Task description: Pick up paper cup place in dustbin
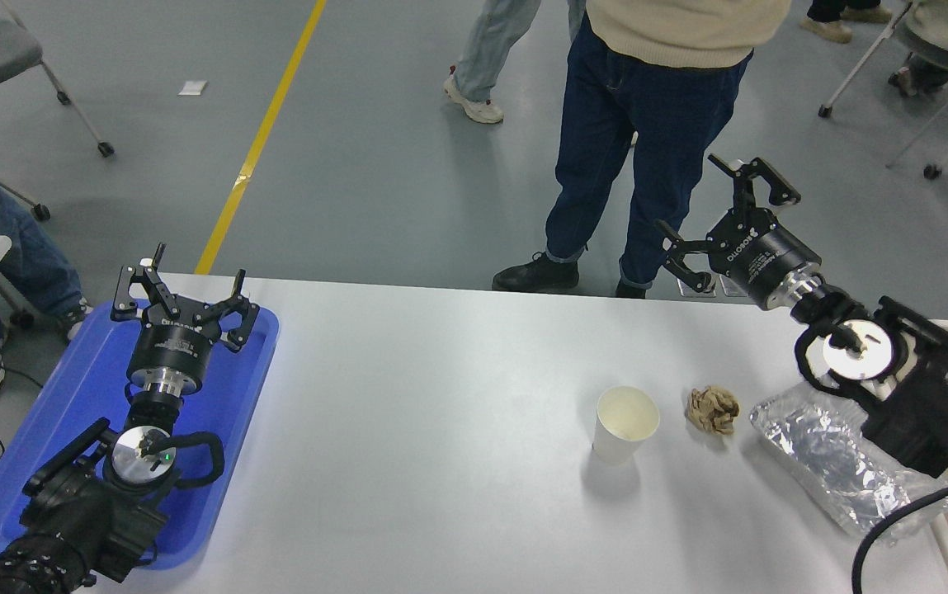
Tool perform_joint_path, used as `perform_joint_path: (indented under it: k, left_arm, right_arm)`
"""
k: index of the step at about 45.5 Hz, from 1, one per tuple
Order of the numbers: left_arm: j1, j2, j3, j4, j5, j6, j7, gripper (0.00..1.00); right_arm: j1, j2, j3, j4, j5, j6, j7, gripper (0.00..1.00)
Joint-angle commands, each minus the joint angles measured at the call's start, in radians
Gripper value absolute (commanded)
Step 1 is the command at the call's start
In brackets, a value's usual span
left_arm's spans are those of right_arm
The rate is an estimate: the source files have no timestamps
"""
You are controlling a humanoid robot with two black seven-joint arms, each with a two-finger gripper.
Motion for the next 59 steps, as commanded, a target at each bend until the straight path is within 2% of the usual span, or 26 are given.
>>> perform_joint_path:
  k: [1,8,16,22,41,59]
  left_arm:
    - [0.0,0.0,0.001,0.0,0.0,0.0,0.0,1.0]
    - [0.0,0.0,0.001,0.0,0.001,0.0,0.0,1.0]
    - [0.0,0.0,0.001,0.0,0.001,0.0,0.002,1.0]
    - [0.0,0.0,0.001,0.0,0.001,0.0,0.0,1.0]
    - [0.0,0.0,0.001,0.0,0.001,0.0,0.002,1.0]
    - [0.0,0.0,0.001,0.0,0.001,0.0,0.002,1.0]
  right_arm:
    - [0.253,-0.133,-0.43,0.087,-0.035,-0.016,0.0,1.0]
    - [0.4,-0.159,-0.639,0.153,-0.203,-0.015,0.0,1.0]
    - [0.527,-0.2,-0.716,0.248,-0.456,0.004,0.0,1.0]
    - [0.626,-0.205,-0.814,0.334,-0.575,0.022,0.0,1.0]
    - [0.963,-0.154,-1.236,0.679,-0.667,0.022,0.002,1.0]
    - [1.077,-0.007,-1.397,0.722,-0.667,0.025,0.0,1.0]
